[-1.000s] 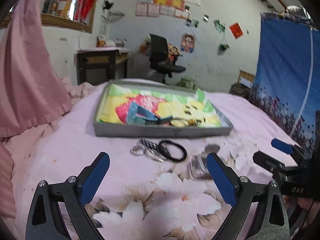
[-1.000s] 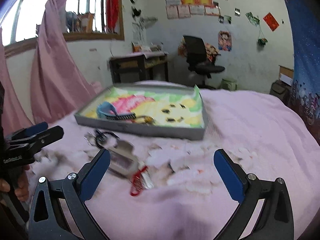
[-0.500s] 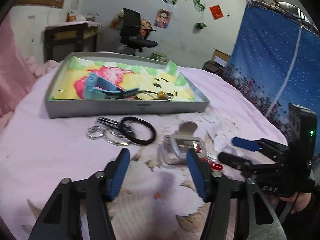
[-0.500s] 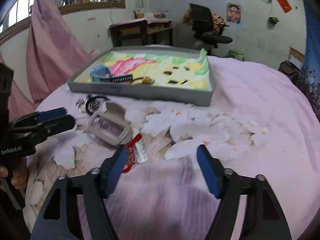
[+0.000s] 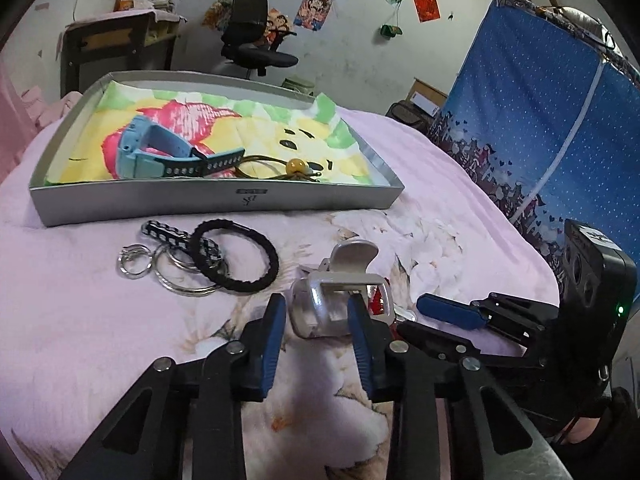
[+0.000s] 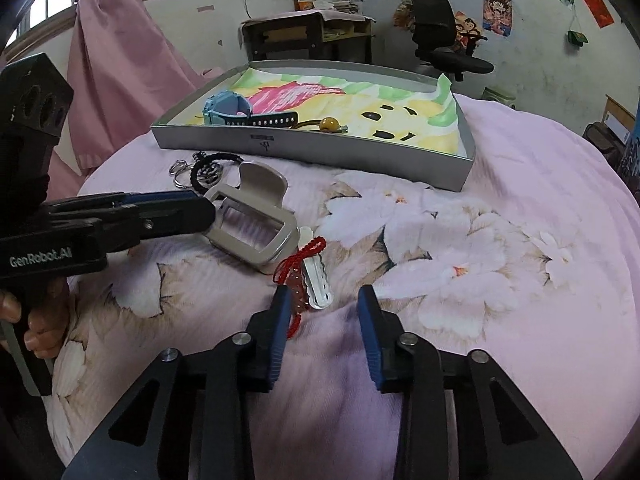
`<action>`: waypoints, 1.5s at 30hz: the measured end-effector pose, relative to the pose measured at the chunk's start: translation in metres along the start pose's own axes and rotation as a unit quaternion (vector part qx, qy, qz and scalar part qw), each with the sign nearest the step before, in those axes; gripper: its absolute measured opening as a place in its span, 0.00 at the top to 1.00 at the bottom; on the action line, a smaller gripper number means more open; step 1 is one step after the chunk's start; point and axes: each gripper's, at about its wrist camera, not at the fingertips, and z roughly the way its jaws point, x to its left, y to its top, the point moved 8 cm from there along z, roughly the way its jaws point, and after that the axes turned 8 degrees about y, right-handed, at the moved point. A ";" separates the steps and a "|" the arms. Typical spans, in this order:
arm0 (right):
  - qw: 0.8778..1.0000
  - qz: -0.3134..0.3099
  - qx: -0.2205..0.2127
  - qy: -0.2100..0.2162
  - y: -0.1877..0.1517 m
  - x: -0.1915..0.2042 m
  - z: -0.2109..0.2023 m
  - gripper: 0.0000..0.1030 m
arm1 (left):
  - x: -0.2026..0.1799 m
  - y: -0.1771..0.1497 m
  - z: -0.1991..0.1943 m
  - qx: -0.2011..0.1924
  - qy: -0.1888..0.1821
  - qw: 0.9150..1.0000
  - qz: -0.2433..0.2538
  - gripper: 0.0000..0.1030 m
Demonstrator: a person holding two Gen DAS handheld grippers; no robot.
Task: Organize jewelry
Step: 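Close the left tool on the grey claw clip while the right tool pinches the white barrette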
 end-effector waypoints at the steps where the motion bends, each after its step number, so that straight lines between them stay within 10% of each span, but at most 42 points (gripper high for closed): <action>1: 1.000 0.000 0.000 -0.001 0.000 0.000 0.001 0.72 | 0.000 0.000 0.001 0.003 0.002 1.000 0.000 0.74; 24: 0.999 0.024 0.009 0.032 0.013 -0.009 0.019 0.91 | 0.001 -0.006 0.007 0.010 0.011 1.000 0.000 0.91; 45: 0.994 0.055 -0.092 0.002 0.033 -0.030 -0.016 0.98 | 0.006 0.003 -0.020 -0.055 0.020 0.998 -0.011 0.94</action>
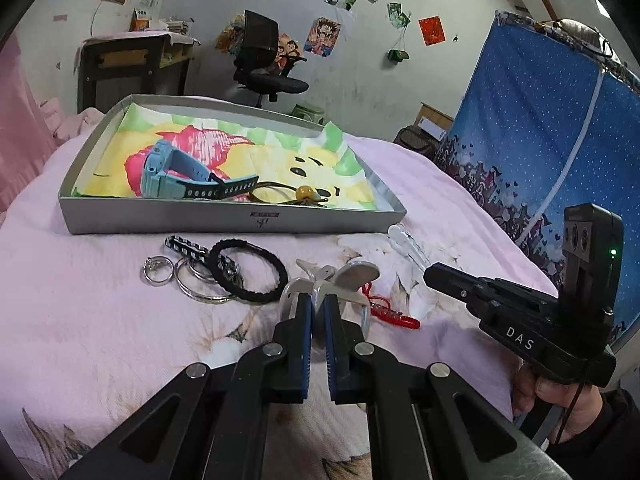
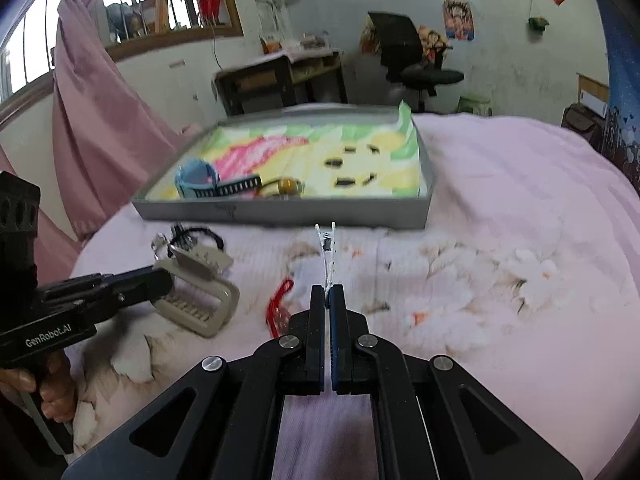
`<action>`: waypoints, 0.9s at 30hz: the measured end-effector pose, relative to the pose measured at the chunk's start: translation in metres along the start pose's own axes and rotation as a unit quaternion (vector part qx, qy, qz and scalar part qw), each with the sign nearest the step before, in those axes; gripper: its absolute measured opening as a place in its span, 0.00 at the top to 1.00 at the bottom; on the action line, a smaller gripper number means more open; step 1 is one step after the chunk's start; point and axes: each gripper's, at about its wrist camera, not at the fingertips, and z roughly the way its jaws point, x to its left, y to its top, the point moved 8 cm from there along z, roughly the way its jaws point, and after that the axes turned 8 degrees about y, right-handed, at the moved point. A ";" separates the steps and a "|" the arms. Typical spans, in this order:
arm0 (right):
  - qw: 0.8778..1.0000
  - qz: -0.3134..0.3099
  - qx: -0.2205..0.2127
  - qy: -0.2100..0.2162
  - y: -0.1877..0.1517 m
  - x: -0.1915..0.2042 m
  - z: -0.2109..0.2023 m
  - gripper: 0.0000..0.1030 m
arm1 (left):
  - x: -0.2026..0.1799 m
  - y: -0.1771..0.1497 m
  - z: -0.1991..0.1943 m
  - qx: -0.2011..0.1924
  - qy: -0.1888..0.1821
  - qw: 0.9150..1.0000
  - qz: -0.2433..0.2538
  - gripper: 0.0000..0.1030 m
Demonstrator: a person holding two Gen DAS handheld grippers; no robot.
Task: Organize jewelry
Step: 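Close the left tool on the grey claw clip while the right tool pinches the white barrette, then lift both clips over the tray and open both tools to release them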
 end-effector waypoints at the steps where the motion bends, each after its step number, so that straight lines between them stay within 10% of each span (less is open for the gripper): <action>1: 1.000 -0.002 -0.001 -0.001 0.001 0.000 0.000 0.98 | 0.000 0.000 0.000 -0.001 0.001 1.000 0.001 0.94; 27: 0.997 -0.037 -0.053 0.040 0.068 0.033 0.039 0.98 | 0.032 0.092 -0.009 -0.127 0.018 0.991 -0.038 0.96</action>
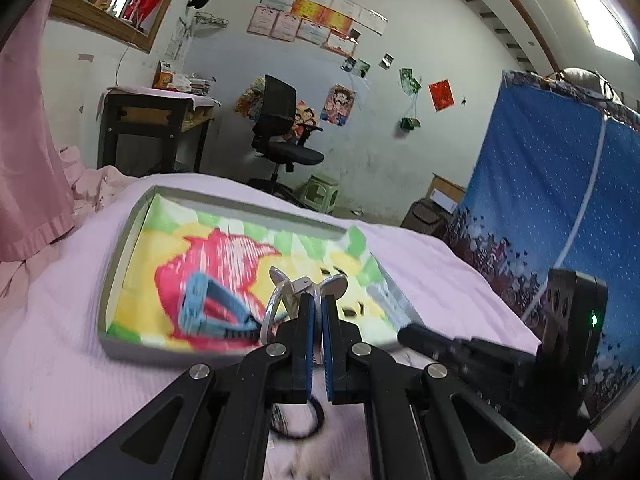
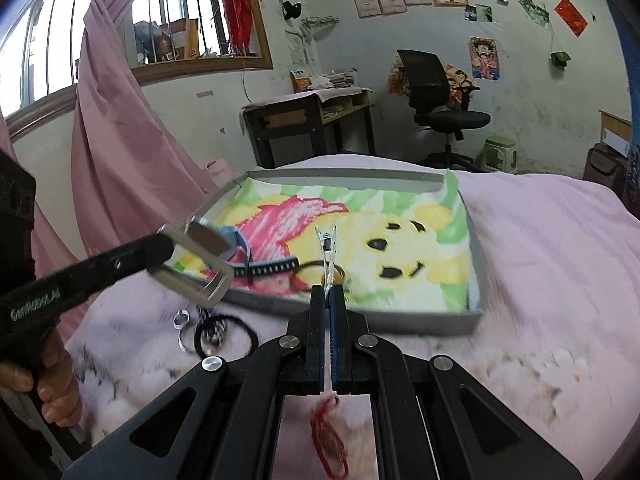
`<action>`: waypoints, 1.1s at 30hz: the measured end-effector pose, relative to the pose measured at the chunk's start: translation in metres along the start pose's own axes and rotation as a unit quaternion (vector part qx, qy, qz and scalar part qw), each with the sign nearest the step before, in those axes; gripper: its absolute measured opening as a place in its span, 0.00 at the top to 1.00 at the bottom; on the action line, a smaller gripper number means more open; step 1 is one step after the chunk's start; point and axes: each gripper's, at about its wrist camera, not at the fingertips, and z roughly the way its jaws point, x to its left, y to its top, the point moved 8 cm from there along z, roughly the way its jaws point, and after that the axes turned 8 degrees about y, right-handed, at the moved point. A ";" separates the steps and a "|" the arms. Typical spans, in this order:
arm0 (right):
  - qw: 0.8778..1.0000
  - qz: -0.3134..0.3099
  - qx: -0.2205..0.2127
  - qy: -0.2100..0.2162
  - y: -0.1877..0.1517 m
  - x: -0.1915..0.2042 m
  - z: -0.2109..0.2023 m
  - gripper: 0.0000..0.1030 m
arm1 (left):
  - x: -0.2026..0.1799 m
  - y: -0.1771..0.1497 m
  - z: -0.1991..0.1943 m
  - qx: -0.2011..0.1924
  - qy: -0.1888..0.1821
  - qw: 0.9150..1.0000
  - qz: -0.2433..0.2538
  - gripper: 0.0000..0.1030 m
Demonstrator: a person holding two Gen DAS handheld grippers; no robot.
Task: Organize jewelry
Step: 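Lift both clips over the tray and open both tools to release them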
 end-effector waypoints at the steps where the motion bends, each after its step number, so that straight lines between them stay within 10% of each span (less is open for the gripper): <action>1: 1.000 0.000 0.004 0.000 0.001 0.000 0.006 0.98 | 0.000 0.000 0.005 0.000 0.001 1.000 -0.001 0.96; 27: 0.997 0.002 0.073 0.003 -0.009 -0.005 0.069 0.97 | 0.037 -0.027 0.065 0.098 0.030 0.993 -0.059 0.92; 33: 0.999 0.003 0.052 -0.007 -0.005 -0.008 0.056 0.97 | 0.036 -0.027 0.055 0.094 0.046 0.993 -0.046 0.70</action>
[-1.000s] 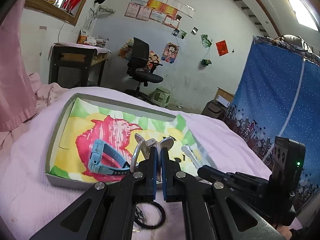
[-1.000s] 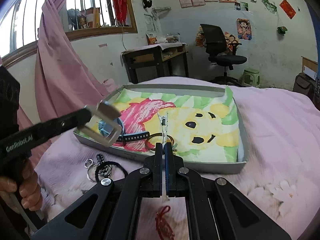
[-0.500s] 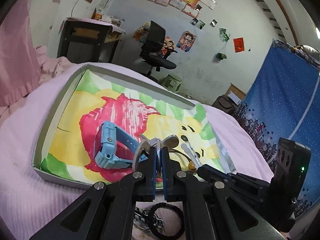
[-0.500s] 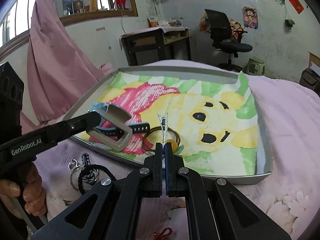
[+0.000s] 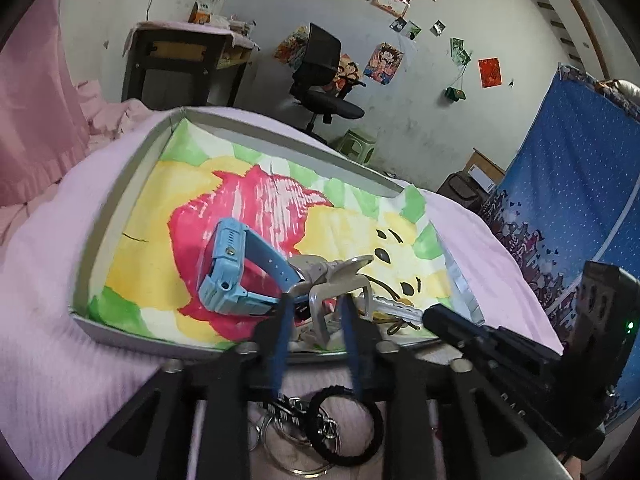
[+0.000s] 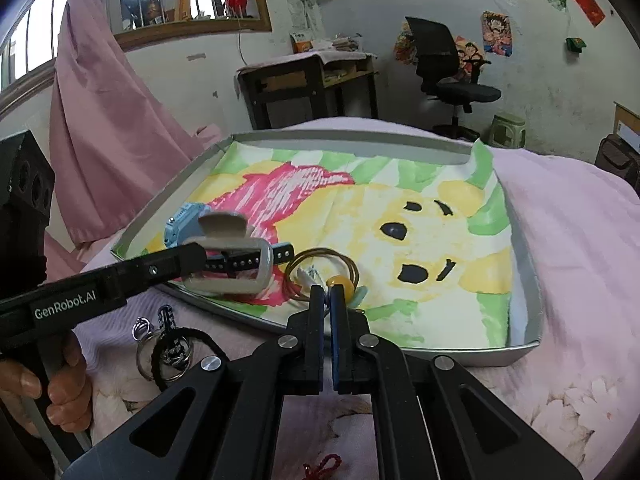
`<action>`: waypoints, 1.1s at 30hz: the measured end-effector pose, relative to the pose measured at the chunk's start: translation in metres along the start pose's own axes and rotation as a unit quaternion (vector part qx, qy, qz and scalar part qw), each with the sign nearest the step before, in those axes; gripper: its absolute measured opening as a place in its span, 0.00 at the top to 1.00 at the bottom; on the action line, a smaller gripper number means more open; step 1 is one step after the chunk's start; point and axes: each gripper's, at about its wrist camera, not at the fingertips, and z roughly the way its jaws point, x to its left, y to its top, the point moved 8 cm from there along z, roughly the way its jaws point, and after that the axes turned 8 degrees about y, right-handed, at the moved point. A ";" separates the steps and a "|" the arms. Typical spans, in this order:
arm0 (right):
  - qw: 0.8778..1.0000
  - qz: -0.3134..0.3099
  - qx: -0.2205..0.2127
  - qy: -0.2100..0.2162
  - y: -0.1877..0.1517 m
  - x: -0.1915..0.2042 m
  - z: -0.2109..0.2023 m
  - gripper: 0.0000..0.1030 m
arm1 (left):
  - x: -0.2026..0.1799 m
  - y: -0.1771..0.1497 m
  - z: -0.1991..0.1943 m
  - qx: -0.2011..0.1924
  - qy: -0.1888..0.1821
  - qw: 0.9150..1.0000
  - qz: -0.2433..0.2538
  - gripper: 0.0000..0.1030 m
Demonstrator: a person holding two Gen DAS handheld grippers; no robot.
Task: Organize jewelry
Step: 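Lift both clips over the tray and open both tools to release them, then move the right tool to the red beaded bracelet while the left tool moves to a silver key ring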
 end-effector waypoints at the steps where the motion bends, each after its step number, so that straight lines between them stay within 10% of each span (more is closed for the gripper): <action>1: 1.000 0.000 -0.008 -0.003 0.001 0.000 -0.004 0.97 | 0.000 0.001 -0.003 -0.005 0.000 1.000 0.000 0.58; 4: 1.000 -0.001 -0.025 -0.011 0.003 -0.001 -0.016 0.90 | 0.003 0.003 -0.018 -0.032 0.009 0.999 0.000 0.43; 6: 0.999 0.001 -0.038 -0.016 0.005 -0.002 -0.025 0.66 | 0.004 0.002 -0.025 -0.038 0.014 0.999 0.006 0.41; 17: 0.994 -0.004 -0.111 -0.024 0.001 0.004 -0.084 0.31 | 0.009 -0.011 -0.082 -0.109 0.062 0.991 0.036 0.02; 21: 0.991 -0.002 -0.129 -0.017 -0.006 0.007 -0.105 0.10 | 0.004 -0.018 -0.100 -0.133 0.068 0.987 0.053 0.00; 33: 0.990 -0.020 -0.137 -0.029 -0.031 0.016 -0.139 0.01 | 0.000 -0.055 -0.132 -0.141 0.095 0.980 0.107 0.00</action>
